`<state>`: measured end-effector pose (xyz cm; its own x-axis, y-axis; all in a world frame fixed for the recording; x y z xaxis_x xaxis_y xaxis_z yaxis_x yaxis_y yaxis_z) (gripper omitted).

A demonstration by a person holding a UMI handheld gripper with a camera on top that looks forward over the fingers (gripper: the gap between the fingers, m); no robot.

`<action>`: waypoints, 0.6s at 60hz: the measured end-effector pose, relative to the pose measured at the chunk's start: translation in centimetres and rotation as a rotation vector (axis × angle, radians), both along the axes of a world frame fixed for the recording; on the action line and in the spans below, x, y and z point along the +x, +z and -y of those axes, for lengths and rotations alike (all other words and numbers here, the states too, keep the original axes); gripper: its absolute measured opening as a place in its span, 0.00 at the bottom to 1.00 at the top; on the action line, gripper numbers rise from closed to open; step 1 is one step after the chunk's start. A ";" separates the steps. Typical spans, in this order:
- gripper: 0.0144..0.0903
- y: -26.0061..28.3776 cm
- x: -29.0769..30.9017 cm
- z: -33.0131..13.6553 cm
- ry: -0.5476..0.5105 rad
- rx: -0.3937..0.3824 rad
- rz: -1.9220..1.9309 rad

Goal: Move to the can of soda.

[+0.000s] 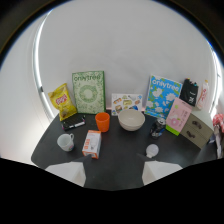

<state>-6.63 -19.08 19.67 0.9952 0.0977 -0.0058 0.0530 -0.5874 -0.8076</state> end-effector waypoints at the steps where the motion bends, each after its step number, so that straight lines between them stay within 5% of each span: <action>1: 0.94 0.0 0.0 0.0 0.000 -0.001 -0.001; 20: 0.94 -1.2 1.3 2.2 0.009 -0.020 0.007; 36: 0.94 -4.7 10.2 2.2 -0.087 -0.055 0.043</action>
<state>3.58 -21.33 15.02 0.9993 0.0115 0.0342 0.0338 -0.6348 -0.7719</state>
